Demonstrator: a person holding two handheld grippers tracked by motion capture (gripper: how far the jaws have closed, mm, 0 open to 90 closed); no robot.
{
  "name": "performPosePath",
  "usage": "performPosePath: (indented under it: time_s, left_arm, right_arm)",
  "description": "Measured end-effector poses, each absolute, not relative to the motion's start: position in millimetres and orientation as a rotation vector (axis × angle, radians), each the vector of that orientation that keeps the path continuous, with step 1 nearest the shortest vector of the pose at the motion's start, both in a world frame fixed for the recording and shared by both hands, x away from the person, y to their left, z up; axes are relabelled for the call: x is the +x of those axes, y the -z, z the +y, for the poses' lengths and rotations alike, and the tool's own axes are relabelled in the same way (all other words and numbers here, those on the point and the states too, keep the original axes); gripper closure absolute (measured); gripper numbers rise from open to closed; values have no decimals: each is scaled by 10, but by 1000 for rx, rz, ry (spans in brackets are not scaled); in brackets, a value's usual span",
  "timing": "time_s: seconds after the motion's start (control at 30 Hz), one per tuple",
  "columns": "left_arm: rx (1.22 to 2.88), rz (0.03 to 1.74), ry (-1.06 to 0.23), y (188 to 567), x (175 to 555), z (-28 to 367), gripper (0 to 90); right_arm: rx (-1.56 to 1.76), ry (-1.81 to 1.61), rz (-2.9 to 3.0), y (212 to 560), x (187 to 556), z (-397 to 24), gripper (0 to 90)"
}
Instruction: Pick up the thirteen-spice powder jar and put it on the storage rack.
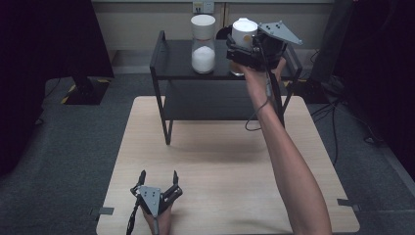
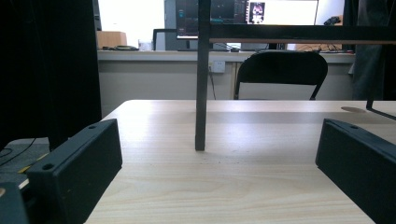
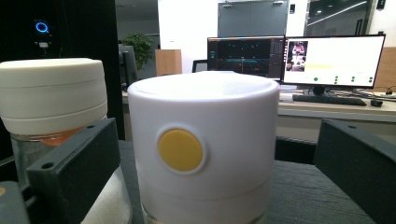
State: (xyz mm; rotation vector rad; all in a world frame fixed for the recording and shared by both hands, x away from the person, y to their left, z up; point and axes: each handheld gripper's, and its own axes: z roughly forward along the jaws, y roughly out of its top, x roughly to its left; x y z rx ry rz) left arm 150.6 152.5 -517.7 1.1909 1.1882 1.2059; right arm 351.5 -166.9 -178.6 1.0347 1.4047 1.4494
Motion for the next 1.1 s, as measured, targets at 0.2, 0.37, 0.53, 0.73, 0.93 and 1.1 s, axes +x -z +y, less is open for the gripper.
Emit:
performPosePath:
  time_s: [0.2, 0.37, 0.53, 0.73, 0.93, 1.1]
  left_arm:
    - [1191, 1187, -1206, 5178, 1505, 1526, 0]
    - [1194, 1187, -1205, 5175, 1506, 1525, 0]
    - [1193, 1187, -1206, 5177, 1503, 1525, 0]
    - [1192, 1188, -1206, 5176, 1504, 1523, 0]
    - [1194, 1189, -1207, 5174, 1504, 1520, 0]
    - [1192, 1189, -1208, 5176, 1503, 1520, 0]
  right_arm:
    - [1025, -1451, 1396, 1797, 3407, -1701, 0]
    - [1019, -1461, 1388, 1838, 3279, -1751, 0]
    - [1016, -1462, 1389, 1899, 3134, -1797, 0]
    - [1004, -1483, 1384, 2046, 2921, -1916, 0]
    - [1002, -1489, 1383, 2202, 2727, -2044, 0]
    - [1008, -1498, 1382, 2433, 2544, -2153, 0]
